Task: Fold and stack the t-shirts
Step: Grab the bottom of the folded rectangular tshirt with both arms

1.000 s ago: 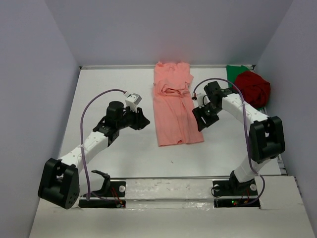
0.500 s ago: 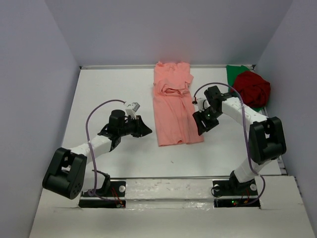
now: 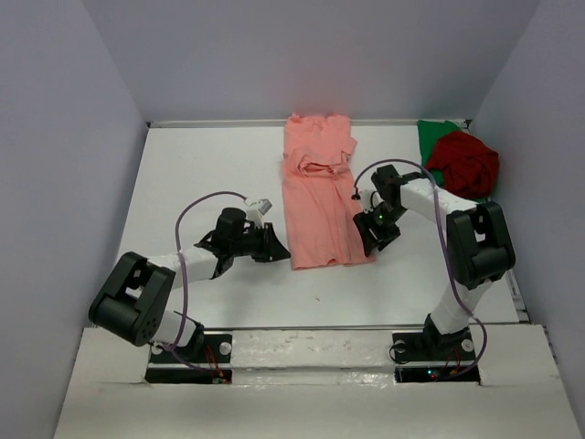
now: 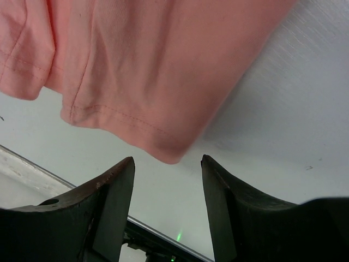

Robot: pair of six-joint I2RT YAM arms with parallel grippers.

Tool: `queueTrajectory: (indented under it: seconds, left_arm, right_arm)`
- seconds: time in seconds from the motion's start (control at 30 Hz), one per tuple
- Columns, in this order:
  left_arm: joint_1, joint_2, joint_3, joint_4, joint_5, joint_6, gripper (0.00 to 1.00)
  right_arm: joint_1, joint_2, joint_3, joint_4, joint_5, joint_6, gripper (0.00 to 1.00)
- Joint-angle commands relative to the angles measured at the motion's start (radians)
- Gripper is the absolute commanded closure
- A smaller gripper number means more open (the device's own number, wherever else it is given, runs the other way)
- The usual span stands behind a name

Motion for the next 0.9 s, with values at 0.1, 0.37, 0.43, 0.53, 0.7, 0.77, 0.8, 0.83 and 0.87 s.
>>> queueTrajectory:
  seconds: [0.1, 0.37, 0.43, 0.53, 0.7, 0.77, 0.8, 0.83, 0.87]
  left_arm:
    - [-0.063, 0.052, 0.002, 0.033, 0.032, -0.052, 0.78]
    - [-0.086, 0.121, 0.022, 0.006, -0.005, -0.055, 0.79]
    - [-0.085, 0.14, 0.031, 0.001, -0.003, -0.052, 0.82]
    - [-0.086, 0.161, 0.05, -0.007, -0.022, -0.045, 0.91]
    - [-0.085, 0.17, 0.053, -0.011, -0.046, -0.029, 0.84]
    - [-0.086, 0.175, 0.053, -0.01, -0.056, -0.028, 0.83]
    - [-0.086, 0.177, 0.053, -0.011, -0.057, -0.029, 0.82]
    - [-0.085, 0.181, 0.056, -0.011, -0.054, -0.032, 0.81]
    - [-0.086, 0.187, 0.057, -0.011, -0.053, -0.035, 0.8]
  right_arm:
    - [-0.007, -0.018, 0.052, -0.006, 0.014, 0.005, 0.42]
    - [-0.007, 0.007, 0.037, 0.013, 0.023, -0.014, 0.41]
    - [-0.007, 0.019, 0.026, 0.02, 0.022, -0.017, 0.41]
    - [-0.007, 0.033, 0.017, 0.028, 0.014, -0.018, 0.41]
    - [-0.007, 0.044, -0.001, 0.039, 0.005, -0.02, 0.42]
    - [-0.007, 0.047, -0.015, 0.048, 0.002, -0.02, 0.42]
    - [-0.007, 0.05, -0.018, 0.051, 0.002, -0.018, 0.42]
    - [-0.007, 0.051, -0.024, 0.054, 0.002, -0.018, 0.42]
    - [-0.007, 0.053, -0.027, 0.057, 0.0, -0.017, 0.42]
